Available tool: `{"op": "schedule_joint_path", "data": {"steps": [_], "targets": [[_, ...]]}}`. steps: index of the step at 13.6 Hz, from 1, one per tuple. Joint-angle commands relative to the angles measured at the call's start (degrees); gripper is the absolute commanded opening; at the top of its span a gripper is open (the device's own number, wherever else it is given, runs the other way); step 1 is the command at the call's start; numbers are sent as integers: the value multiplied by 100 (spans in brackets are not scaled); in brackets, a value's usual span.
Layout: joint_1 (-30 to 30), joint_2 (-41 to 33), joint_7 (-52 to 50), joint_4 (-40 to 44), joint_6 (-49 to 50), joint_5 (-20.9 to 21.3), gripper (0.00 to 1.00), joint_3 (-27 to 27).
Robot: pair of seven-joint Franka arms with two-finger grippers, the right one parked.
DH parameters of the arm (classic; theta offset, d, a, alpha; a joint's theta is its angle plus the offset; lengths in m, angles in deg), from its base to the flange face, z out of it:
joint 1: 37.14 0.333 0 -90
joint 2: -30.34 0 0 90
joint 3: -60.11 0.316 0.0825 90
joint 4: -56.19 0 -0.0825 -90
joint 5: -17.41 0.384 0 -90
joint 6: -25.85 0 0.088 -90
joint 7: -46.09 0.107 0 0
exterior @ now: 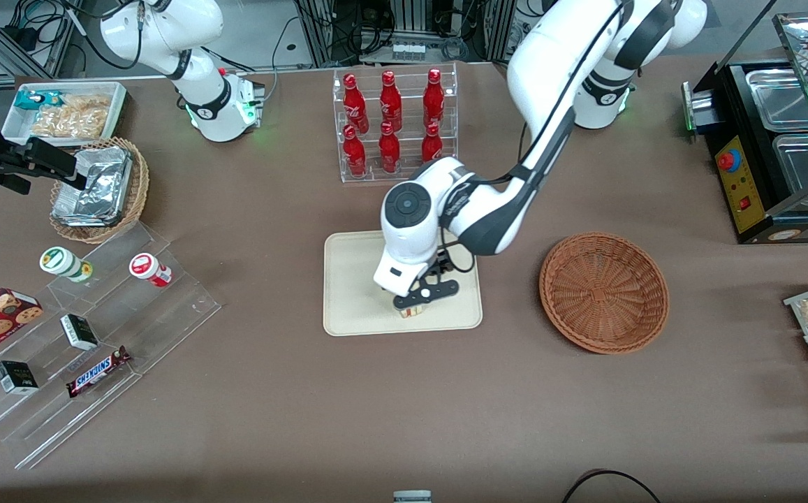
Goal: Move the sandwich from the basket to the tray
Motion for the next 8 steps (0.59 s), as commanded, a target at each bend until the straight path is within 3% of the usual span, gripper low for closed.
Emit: {"op": "schedule_joint_path", "data": {"steps": [1,6,8], "targets": [[235,-566,84,-382,544,29,100,216],[1026,-944,224,-838,669,11,100,217],[1351,-1155,811,-1032,687,-50,100,199]]}}
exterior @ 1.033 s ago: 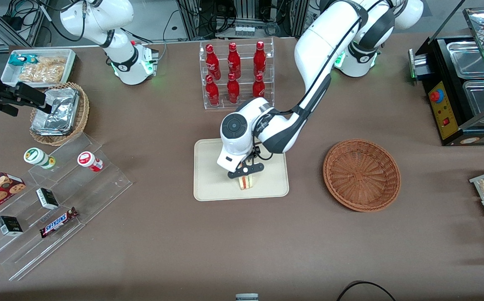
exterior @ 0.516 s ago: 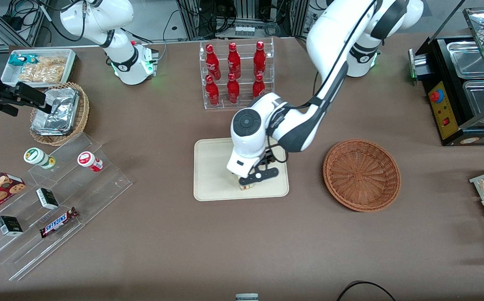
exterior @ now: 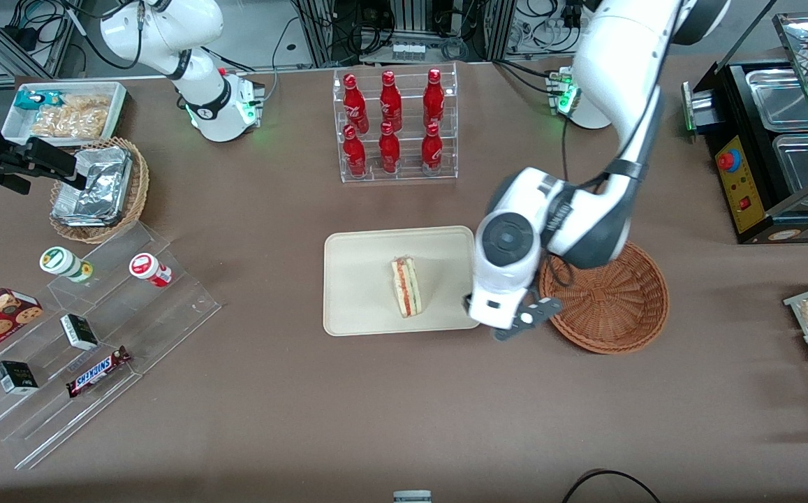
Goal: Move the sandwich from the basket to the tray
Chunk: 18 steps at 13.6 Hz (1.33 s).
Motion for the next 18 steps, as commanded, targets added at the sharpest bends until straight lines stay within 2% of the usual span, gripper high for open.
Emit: {"op": "schedule_joint_path", "data": {"steps": [1,7,9,12,14,18], "targets": [[351,-516,610,-532,6,-213,100,-53],[1238,-1578,2394,-1278,576,-285,100,-79],[1729,-2097,2974,-1560,813,-285,100,-367],[2293,-2616,3853,-1588,1655,-294,100,-597],[2723,-2941,4442,-1587,1990,-495,100,-729],[3146,-3487,5401,-1596,2396,-505,100,-721]]}}
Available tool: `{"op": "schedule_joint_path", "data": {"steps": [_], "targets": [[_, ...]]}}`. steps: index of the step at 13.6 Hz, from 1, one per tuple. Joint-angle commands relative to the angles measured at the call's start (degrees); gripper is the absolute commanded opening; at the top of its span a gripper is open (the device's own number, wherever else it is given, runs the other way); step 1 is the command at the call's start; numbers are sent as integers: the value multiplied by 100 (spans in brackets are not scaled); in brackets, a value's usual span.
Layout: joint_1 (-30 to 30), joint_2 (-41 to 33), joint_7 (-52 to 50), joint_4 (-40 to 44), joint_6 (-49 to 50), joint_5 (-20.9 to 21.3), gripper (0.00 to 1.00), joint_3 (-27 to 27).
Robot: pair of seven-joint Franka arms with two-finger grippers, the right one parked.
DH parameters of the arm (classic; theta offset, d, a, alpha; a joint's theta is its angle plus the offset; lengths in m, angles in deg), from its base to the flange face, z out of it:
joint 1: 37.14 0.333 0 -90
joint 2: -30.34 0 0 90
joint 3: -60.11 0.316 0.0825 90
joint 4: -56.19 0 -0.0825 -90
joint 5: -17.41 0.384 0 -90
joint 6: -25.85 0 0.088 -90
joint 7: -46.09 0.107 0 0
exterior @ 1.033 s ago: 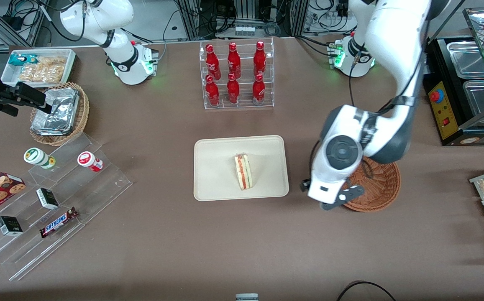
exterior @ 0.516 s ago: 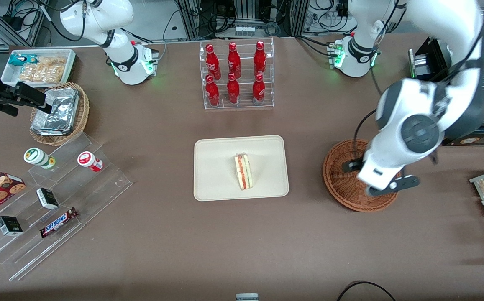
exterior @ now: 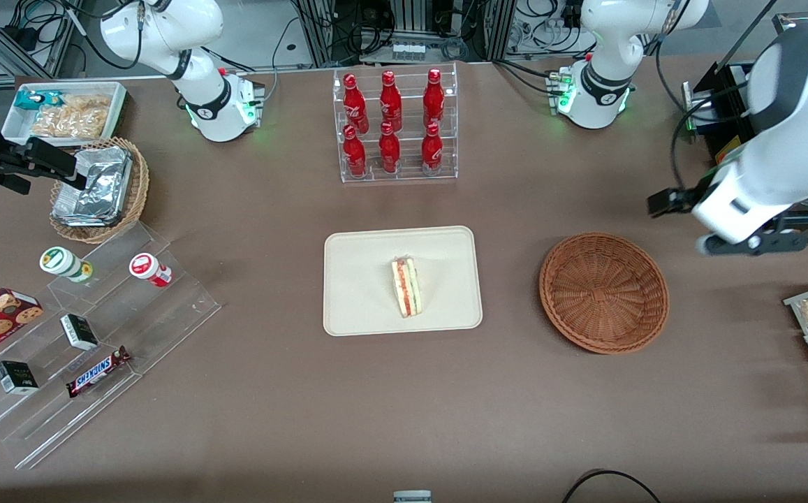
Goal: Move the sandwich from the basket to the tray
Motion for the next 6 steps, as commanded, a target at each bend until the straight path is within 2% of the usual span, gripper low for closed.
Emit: {"op": "schedule_joint_path", "data": {"steps": [1,6], "targets": [[357,-425,531,-233,36,-82,100,-101],[507,-777,674,-233,150,-3,100,-75]]}}
